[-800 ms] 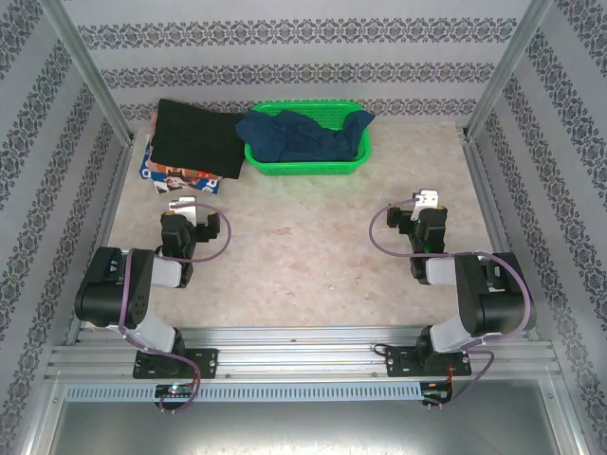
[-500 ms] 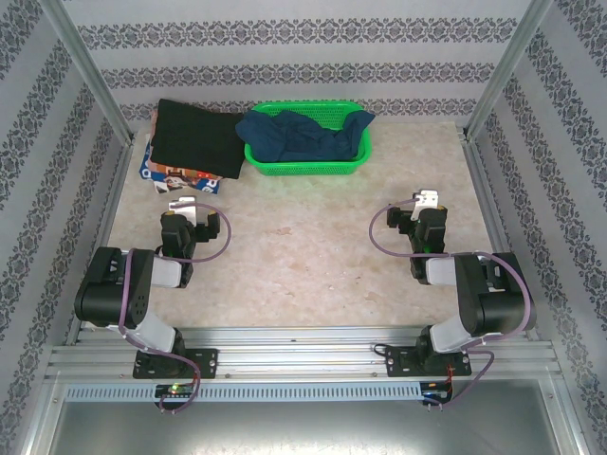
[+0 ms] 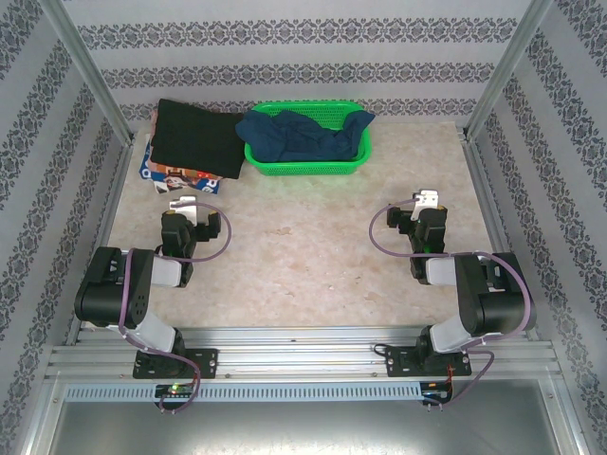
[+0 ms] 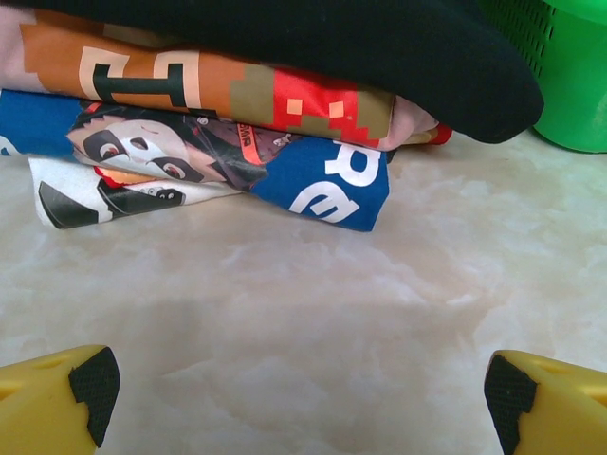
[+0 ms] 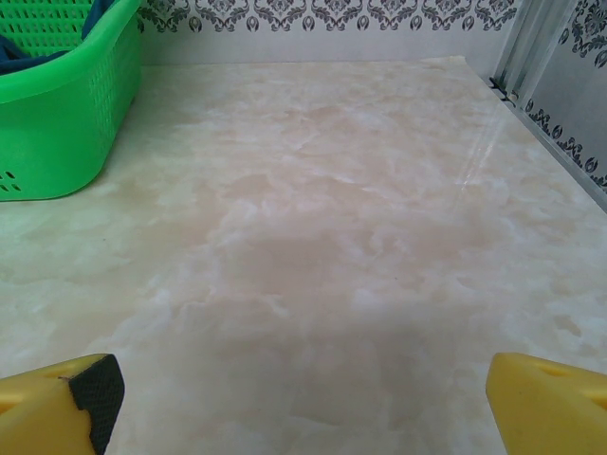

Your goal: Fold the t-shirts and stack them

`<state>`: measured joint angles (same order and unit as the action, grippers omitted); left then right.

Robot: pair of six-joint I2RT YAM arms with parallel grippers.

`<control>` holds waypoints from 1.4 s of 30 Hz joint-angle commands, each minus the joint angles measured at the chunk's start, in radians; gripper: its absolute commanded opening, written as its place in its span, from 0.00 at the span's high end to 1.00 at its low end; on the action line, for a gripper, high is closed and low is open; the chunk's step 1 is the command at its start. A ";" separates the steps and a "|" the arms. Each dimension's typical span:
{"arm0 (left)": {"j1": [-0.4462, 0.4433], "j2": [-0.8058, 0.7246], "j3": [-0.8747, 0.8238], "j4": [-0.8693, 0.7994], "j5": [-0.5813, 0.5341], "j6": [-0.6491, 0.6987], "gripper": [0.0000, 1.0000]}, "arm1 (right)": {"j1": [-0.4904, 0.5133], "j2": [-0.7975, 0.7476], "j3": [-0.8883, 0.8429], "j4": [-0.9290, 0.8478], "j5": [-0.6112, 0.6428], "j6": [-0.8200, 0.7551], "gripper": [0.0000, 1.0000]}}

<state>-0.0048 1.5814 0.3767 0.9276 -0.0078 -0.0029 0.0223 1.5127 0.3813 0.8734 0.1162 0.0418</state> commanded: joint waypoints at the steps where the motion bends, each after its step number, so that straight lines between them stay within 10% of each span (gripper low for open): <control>1: 0.005 0.003 0.018 -0.009 0.012 0.001 0.00 | 0.004 -0.003 -0.005 0.034 0.013 0.008 0.02; 5: 0.005 -0.073 0.095 -0.200 0.013 0.007 0.00 | 0.006 -0.032 0.014 0.010 0.035 0.013 0.02; 12: -0.008 -0.284 0.540 -0.861 -0.007 -0.243 0.00 | 0.018 -0.271 0.524 -1.123 -0.018 0.253 0.02; 15: -0.029 -0.184 0.876 -1.195 0.024 -0.358 0.00 | 0.028 -0.293 0.685 -1.351 -0.142 0.318 0.02; 32: -0.137 0.696 2.121 -1.880 0.120 -0.484 0.03 | 0.040 0.023 1.111 -1.565 -0.510 0.413 0.02; 42: -0.142 0.868 2.202 -1.833 0.085 -0.574 0.11 | 0.050 0.135 1.094 -1.516 -0.559 0.419 0.02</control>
<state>-0.1448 2.4344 2.5439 -0.8871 0.0990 -0.5285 0.0616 1.6287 1.4639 -0.6605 -0.4107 0.4507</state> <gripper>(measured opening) 0.895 0.981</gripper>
